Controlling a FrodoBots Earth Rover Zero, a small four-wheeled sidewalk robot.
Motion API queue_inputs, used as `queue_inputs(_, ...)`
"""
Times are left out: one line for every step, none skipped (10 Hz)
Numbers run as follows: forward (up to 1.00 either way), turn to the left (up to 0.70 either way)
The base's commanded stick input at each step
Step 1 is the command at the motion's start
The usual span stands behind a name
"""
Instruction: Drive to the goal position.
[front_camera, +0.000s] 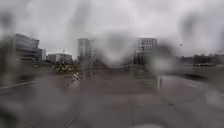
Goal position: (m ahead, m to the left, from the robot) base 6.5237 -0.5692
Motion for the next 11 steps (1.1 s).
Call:
queue_inputs(0.07, 0.01)
queue_inputs(0.07, 0.00)
queue_inputs(0.07, 0.00)
queue_inputs(0.07, 0.00)
queue_inputs(0.07, 0.00)
queue_inputs(0.07, 0.00)
queue_inputs(0.07, 0.00)
queue_inputs(0.06, 0.00)
queue_inputs(0.07, 0.01)
queue_inputs(0.06, 0.00)
queue_inputs(0.06, 0.00)
